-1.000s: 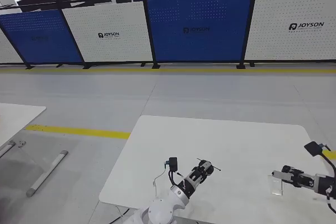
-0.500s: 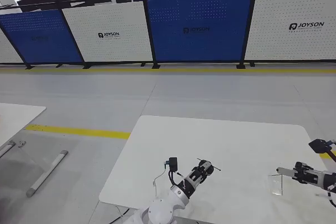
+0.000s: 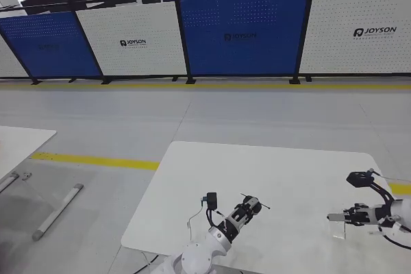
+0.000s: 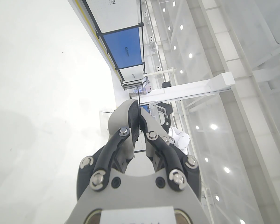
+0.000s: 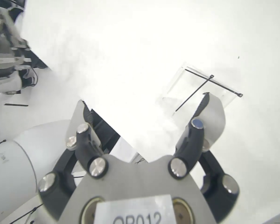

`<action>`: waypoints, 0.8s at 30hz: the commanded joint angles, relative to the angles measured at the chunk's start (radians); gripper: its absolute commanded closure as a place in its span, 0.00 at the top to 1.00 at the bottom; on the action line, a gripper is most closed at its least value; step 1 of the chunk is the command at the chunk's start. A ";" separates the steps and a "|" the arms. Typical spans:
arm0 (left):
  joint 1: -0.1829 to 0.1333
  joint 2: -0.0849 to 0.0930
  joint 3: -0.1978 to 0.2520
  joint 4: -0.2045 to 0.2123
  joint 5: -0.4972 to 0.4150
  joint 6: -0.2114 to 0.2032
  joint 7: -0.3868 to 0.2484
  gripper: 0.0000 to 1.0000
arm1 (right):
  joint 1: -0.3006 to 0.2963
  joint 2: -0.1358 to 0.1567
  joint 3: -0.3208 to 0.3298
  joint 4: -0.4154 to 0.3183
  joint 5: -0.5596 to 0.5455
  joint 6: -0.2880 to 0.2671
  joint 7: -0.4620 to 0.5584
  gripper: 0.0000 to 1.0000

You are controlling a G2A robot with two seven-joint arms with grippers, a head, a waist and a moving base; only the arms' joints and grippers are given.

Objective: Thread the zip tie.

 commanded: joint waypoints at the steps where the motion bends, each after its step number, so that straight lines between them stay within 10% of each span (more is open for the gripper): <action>1: 0.000 0.000 0.000 0.000 0.000 0.000 0.000 0.00 | -0.001 0.000 0.001 0.000 0.000 0.001 -0.001 1.00; 8: 0.000 0.000 0.000 0.000 0.000 0.000 0.000 0.00 | -0.001 0.000 0.001 0.000 0.000 0.001 -0.001 1.00; 12: 0.000 0.000 0.000 0.000 0.000 0.000 0.000 0.00 | 0.001 -0.003 -0.015 0.009 -0.049 0.168 -0.025 1.00; 15: 0.000 0.000 0.000 0.000 0.000 0.000 0.000 0.00 | 0.006 -0.004 -0.022 -0.002 -0.025 0.193 -0.008 1.00; 24: 0.000 0.000 0.000 0.000 0.000 0.000 0.000 0.00 | 0.001 -0.003 -0.017 -0.015 -0.003 0.179 -0.001 1.00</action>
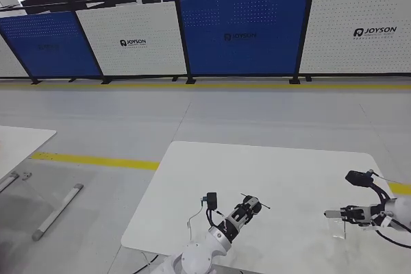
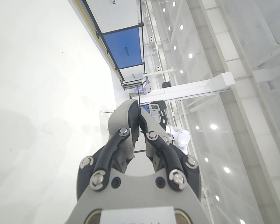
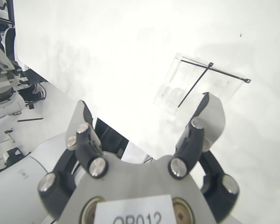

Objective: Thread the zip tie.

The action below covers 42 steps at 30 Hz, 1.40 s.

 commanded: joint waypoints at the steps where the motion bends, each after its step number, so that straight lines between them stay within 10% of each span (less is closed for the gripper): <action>1: 0.000 0.000 0.000 0.000 0.000 0.000 0.000 0.00 | -0.003 0.000 0.000 0.005 0.001 0.004 -0.006 1.00; 9: 0.000 0.000 0.000 0.000 0.000 0.000 0.000 0.00 | 0.029 -0.010 -0.038 0.034 -0.055 0.232 -0.069 1.00; 23: 0.000 0.000 0.000 0.000 0.000 0.000 0.000 0.00 | 0.026 -0.016 -0.076 0.036 -0.140 0.286 -0.148 1.00; 25: 0.000 0.000 0.000 0.000 0.000 0.000 0.000 0.00 | 0.025 -0.016 -0.077 0.033 -0.145 0.280 -0.144 0.59; 42: 0.000 0.000 0.000 0.000 0.000 0.000 0.000 0.00 | 0.008 -0.009 -0.079 0.024 -0.220 0.283 -0.079 0.43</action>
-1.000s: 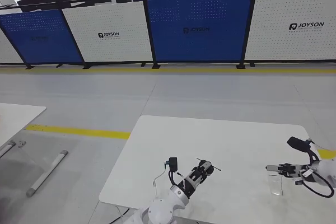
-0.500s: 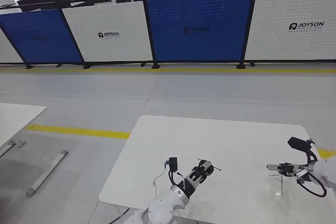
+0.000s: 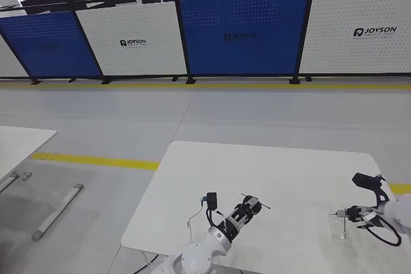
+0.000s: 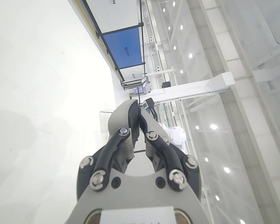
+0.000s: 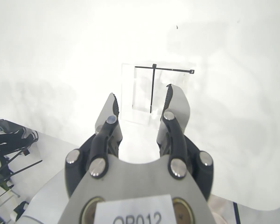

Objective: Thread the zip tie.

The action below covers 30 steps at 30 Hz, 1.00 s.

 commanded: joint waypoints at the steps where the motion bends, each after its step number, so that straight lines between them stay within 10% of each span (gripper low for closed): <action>1: 0.000 0.000 0.000 0.000 0.000 0.000 0.000 0.00 | 0.001 0.000 -0.005 -0.001 -0.013 0.005 0.014 0.42; 30: 0.000 0.000 0.000 0.000 0.000 0.000 0.000 0.00 | 0.156 -0.050 -0.217 0.154 -0.099 0.058 0.085 0.27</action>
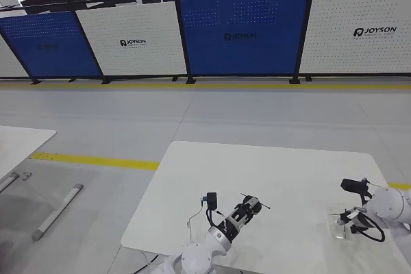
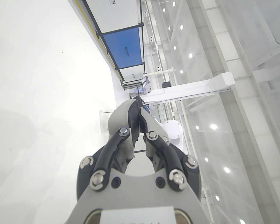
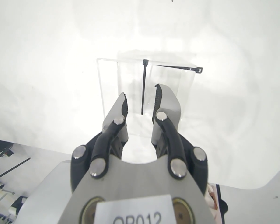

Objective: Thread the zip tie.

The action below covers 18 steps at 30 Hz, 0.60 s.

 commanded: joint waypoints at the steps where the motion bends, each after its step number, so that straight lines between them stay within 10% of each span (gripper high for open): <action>1: 0.000 0.000 0.000 0.000 0.000 0.000 0.000 0.00 | 0.014 -0.004 -0.018 0.016 -0.008 0.009 0.000 0.29; 10: 0.000 0.000 0.000 0.000 0.000 0.000 0.000 0.00 | 0.062 -0.023 -0.085 0.077 -0.020 0.020 0.000 0.00; 18: 0.000 0.000 0.000 0.000 0.000 0.000 0.000 0.00 | 0.073 -0.023 -0.091 0.081 -0.012 0.020 0.000 0.00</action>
